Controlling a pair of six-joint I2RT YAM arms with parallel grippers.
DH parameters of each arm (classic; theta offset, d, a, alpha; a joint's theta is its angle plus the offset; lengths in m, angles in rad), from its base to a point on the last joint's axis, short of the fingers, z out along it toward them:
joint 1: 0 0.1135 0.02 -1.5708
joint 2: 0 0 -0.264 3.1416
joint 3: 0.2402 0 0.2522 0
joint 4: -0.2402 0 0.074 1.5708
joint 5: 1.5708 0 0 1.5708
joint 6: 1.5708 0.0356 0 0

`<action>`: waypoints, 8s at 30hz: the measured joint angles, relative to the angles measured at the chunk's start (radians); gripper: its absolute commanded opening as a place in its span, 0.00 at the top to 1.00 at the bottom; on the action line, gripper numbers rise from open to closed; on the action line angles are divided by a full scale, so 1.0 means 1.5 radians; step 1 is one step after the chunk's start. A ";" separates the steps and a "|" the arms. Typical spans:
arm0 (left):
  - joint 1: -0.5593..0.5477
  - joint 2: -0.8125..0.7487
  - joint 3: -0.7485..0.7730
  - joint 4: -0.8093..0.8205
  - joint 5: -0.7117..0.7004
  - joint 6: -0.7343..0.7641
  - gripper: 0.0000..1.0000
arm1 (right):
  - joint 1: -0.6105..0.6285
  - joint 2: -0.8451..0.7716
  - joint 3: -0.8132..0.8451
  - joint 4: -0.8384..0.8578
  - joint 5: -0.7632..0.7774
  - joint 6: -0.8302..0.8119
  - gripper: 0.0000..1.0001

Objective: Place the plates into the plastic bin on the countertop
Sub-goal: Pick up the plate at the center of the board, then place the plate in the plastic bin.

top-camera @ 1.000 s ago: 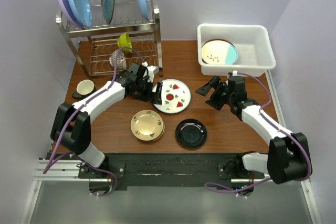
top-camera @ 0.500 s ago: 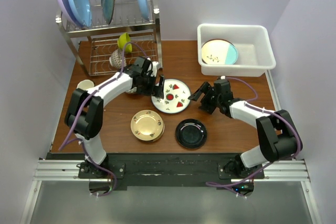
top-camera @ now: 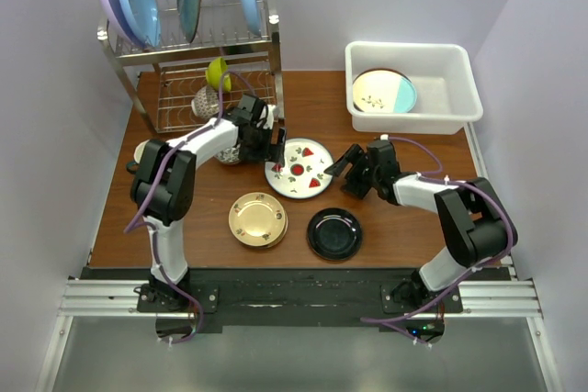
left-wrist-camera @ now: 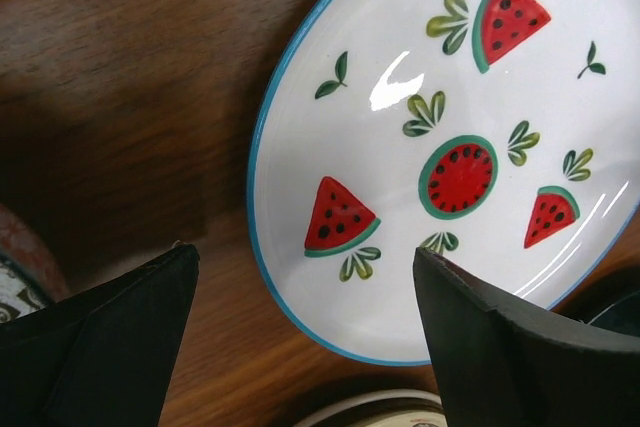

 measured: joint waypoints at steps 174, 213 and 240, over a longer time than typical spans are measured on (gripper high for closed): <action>-0.086 -0.303 -0.136 0.040 0.030 0.035 0.00 | 0.012 -0.300 0.149 -0.376 0.052 -0.113 1.00; -0.086 -0.327 -0.238 0.043 0.035 0.035 0.00 | -0.296 0.017 0.394 -0.292 -0.106 -0.077 1.00; -0.086 -0.339 -0.269 0.043 0.034 0.035 0.00 | -0.346 0.169 0.491 -0.190 -0.135 -0.002 1.00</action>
